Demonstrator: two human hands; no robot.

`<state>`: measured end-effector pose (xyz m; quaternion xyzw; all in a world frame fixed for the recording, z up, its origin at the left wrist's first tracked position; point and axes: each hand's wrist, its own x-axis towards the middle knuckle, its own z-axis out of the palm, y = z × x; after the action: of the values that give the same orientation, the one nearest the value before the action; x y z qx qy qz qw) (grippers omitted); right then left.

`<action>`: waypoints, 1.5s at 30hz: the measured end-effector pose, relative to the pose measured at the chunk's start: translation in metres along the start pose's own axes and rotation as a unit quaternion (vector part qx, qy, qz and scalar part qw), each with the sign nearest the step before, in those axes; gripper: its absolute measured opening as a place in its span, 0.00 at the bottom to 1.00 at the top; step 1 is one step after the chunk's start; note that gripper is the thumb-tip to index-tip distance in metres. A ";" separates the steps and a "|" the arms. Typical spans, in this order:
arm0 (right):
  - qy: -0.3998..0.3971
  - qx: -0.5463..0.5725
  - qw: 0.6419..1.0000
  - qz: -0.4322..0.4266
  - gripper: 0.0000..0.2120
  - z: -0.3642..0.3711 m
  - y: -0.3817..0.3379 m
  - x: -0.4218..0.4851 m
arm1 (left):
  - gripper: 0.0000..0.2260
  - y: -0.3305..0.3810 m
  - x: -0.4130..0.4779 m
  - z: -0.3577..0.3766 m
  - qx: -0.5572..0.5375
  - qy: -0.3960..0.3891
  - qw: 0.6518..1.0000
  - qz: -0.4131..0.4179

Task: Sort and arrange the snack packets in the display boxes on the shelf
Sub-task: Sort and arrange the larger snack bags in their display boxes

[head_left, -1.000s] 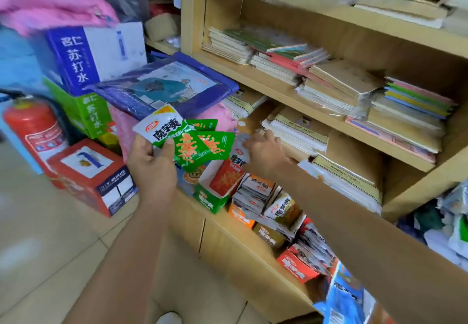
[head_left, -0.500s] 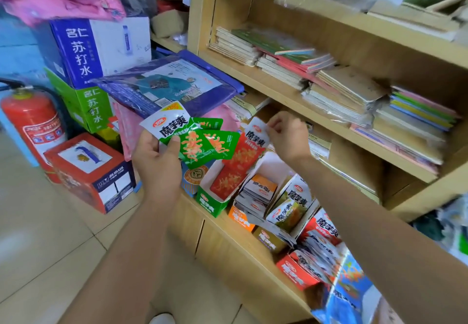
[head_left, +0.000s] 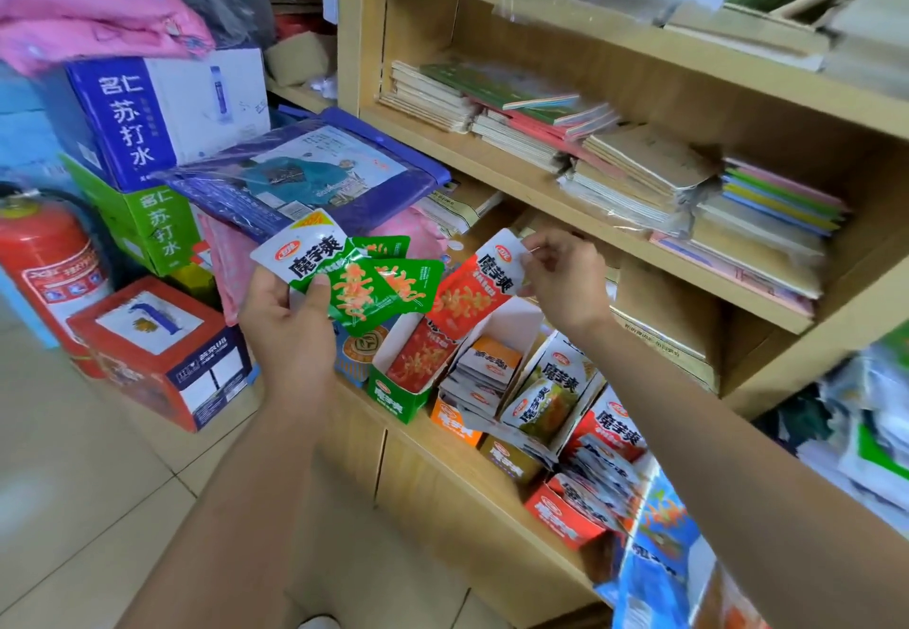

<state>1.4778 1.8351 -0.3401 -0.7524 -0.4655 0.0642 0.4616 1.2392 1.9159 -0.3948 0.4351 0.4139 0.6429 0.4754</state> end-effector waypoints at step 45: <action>-0.175 -0.254 0.950 -0.041 0.13 0.084 0.026 -0.007 | 0.07 0.002 0.003 -0.006 0.024 0.018 1.000 -0.004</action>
<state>1.4460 1.8797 -0.4097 -0.8023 -0.5699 0.0554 0.1690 1.2321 1.9176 -0.3945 0.4330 0.4398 0.6388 0.4594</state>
